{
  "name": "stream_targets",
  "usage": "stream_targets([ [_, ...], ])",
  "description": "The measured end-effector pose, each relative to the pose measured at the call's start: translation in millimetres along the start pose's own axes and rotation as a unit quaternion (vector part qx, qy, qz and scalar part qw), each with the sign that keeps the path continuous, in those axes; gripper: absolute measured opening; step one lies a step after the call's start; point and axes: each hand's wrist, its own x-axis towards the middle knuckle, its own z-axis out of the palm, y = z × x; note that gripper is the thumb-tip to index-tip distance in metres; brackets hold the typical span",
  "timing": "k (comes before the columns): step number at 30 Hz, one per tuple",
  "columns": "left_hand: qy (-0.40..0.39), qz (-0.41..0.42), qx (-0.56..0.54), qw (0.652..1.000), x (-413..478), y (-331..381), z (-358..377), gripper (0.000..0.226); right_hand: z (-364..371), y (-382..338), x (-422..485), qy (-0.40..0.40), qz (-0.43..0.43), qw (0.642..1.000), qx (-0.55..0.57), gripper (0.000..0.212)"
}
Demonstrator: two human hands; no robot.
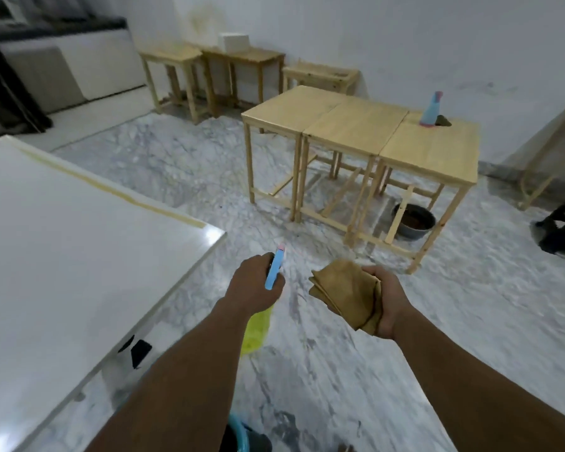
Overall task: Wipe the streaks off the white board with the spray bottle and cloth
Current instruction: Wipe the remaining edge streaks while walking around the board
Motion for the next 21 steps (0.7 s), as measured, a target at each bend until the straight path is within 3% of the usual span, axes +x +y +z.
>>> stream_targets([
  [4, 0.016, -0.065, 0.025, 0.997, 21, -13, 3, 0.013, 0, -21, 57, -0.034, 0.042, 0.997, -0.052, 0.05],
  [7, 0.066, -0.095, 0.013, 0.993, 65, -5, -9, 0.01, 27, -77, 117, -0.078, 0.038, 0.992, -0.089, 0.05],
  [14, 0.15, -0.257, 0.023, 0.954, 134, -48, -47, 0.013, 144, -118, 244, -0.188, 0.121, 0.954, -0.198, 0.048],
  [16, 0.148, -0.27, 0.018, 0.951, 139, -57, -54, 0.013, 157, -121, 248, -0.187, 0.12, 0.952, -0.211, 0.049],
  [18, 0.173, -0.29, 0.038, 0.941, 174, -89, -68, 0.013, 194, -129, 300, -0.238, 0.145, 0.932, -0.232, 0.049],
  [21, 0.188, -0.325, 0.023, 0.927, 211, -114, -88, 0.014, 234, -143, 359, -0.241, 0.151, 0.923, -0.259, 0.047],
])
